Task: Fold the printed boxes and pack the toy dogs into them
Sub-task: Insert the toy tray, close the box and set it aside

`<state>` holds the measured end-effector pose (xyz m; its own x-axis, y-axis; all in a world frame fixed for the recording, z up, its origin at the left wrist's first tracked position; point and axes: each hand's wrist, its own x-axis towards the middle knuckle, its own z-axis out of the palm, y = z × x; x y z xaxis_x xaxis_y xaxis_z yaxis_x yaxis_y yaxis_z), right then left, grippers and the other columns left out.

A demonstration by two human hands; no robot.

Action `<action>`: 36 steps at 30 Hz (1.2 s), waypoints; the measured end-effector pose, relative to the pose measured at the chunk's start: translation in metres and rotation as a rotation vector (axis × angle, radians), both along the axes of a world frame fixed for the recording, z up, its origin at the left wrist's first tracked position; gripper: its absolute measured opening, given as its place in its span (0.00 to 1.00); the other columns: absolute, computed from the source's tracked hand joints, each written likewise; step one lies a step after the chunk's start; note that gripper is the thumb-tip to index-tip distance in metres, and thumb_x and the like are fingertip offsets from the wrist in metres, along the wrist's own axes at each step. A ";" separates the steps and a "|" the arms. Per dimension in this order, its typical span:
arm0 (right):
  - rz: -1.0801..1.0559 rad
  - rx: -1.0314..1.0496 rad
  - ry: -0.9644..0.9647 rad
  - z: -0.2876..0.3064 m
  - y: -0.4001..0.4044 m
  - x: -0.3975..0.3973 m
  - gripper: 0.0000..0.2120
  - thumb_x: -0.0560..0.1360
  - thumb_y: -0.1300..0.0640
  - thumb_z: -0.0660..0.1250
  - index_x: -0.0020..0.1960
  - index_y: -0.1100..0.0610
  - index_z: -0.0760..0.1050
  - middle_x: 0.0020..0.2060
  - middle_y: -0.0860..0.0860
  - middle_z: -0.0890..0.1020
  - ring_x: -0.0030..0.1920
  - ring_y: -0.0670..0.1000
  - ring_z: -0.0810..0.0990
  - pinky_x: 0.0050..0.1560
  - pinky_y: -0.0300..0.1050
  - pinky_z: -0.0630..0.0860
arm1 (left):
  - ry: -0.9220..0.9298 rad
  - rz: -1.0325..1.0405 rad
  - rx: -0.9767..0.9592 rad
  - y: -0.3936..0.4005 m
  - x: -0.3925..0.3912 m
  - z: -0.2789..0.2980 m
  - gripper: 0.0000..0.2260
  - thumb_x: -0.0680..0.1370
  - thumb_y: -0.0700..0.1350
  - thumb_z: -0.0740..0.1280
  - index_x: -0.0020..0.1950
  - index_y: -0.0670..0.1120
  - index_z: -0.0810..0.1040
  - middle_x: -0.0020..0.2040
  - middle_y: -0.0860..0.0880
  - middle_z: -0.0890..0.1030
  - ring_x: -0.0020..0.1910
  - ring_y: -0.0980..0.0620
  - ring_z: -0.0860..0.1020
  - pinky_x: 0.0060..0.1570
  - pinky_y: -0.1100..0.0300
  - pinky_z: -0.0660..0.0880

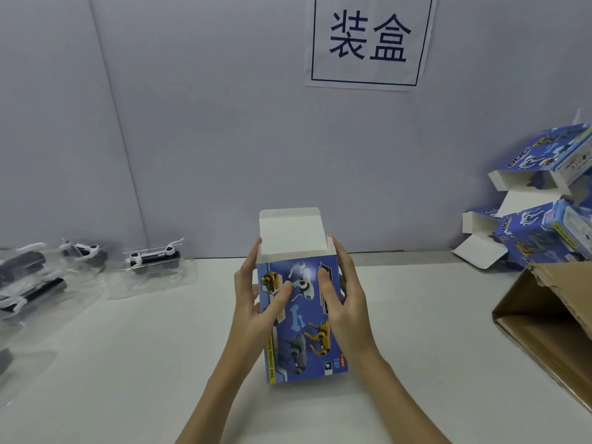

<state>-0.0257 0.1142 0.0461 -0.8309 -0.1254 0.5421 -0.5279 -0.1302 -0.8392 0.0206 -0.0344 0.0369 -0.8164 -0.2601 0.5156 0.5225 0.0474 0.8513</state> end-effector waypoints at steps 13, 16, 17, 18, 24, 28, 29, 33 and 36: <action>0.030 -0.145 -0.050 0.012 0.008 -0.002 0.06 0.79 0.43 0.67 0.47 0.44 0.77 0.64 0.36 0.80 0.59 0.53 0.85 0.39 0.41 0.83 | -0.057 -0.041 0.174 -0.005 0.001 0.017 0.27 0.67 0.71 0.75 0.53 0.52 0.80 0.73 0.66 0.71 0.70 0.48 0.77 0.46 0.50 0.84; 0.042 -0.169 -0.100 0.013 0.010 -0.003 0.02 0.79 0.47 0.69 0.50 0.44 0.79 0.63 0.42 0.81 0.57 0.55 0.86 0.41 0.47 0.85 | -0.074 -0.055 0.211 -0.006 0.000 0.018 0.27 0.67 0.68 0.78 0.56 0.51 0.80 0.71 0.62 0.74 0.67 0.43 0.79 0.50 0.42 0.84; 0.023 -0.175 -0.089 0.014 0.009 -0.002 0.05 0.80 0.47 0.70 0.55 0.44 0.78 0.62 0.46 0.81 0.57 0.56 0.86 0.45 0.52 0.86 | -0.055 -0.067 0.231 -0.004 0.000 0.018 0.26 0.68 0.65 0.79 0.58 0.53 0.78 0.70 0.59 0.75 0.64 0.43 0.81 0.49 0.42 0.84; 0.015 -0.188 -0.071 0.015 0.008 -0.002 0.12 0.80 0.45 0.71 0.61 0.43 0.76 0.62 0.50 0.81 0.58 0.58 0.85 0.49 0.56 0.85 | -0.024 -0.082 0.256 -0.003 0.001 0.019 0.25 0.70 0.62 0.79 0.62 0.56 0.76 0.69 0.56 0.76 0.60 0.44 0.83 0.47 0.44 0.84; 0.054 -0.179 -0.052 0.012 0.009 0.005 0.28 0.75 0.26 0.63 0.64 0.45 0.76 0.63 0.55 0.79 0.64 0.61 0.82 0.51 0.56 0.85 | -0.028 -0.080 0.100 -0.004 0.005 0.020 0.28 0.69 0.69 0.76 0.64 0.60 0.77 0.65 0.52 0.78 0.64 0.46 0.81 0.43 0.53 0.84; 0.049 -0.212 -0.053 0.009 0.009 0.002 0.20 0.81 0.37 0.60 0.57 0.52 0.77 0.64 0.50 0.79 0.67 0.58 0.79 0.48 0.48 0.85 | -0.007 -0.082 0.040 -0.001 0.003 0.013 0.25 0.68 0.72 0.74 0.57 0.59 0.77 0.66 0.57 0.74 0.68 0.48 0.78 0.44 0.55 0.84; 0.043 -0.205 -0.045 0.008 0.009 0.000 0.17 0.82 0.41 0.59 0.57 0.54 0.76 0.64 0.51 0.80 0.67 0.58 0.79 0.47 0.47 0.85 | -0.005 -0.085 0.047 0.000 0.003 0.012 0.26 0.69 0.72 0.73 0.58 0.57 0.76 0.67 0.57 0.74 0.67 0.47 0.79 0.44 0.55 0.83; -0.014 -0.147 -0.014 0.009 0.006 0.001 0.18 0.81 0.41 0.60 0.60 0.53 0.76 0.63 0.52 0.80 0.67 0.57 0.80 0.43 0.42 0.84 | 0.004 -0.093 0.085 0.000 0.001 0.012 0.24 0.76 0.65 0.71 0.64 0.51 0.73 0.67 0.54 0.75 0.64 0.45 0.81 0.46 0.54 0.84; -0.039 -0.092 0.001 0.008 0.003 0.004 0.33 0.75 0.25 0.59 0.64 0.52 0.75 0.64 0.52 0.80 0.67 0.56 0.79 0.46 0.48 0.86 | 0.018 -0.055 0.089 0.004 0.000 0.010 0.19 0.80 0.58 0.67 0.67 0.52 0.72 0.68 0.54 0.76 0.63 0.43 0.82 0.45 0.53 0.84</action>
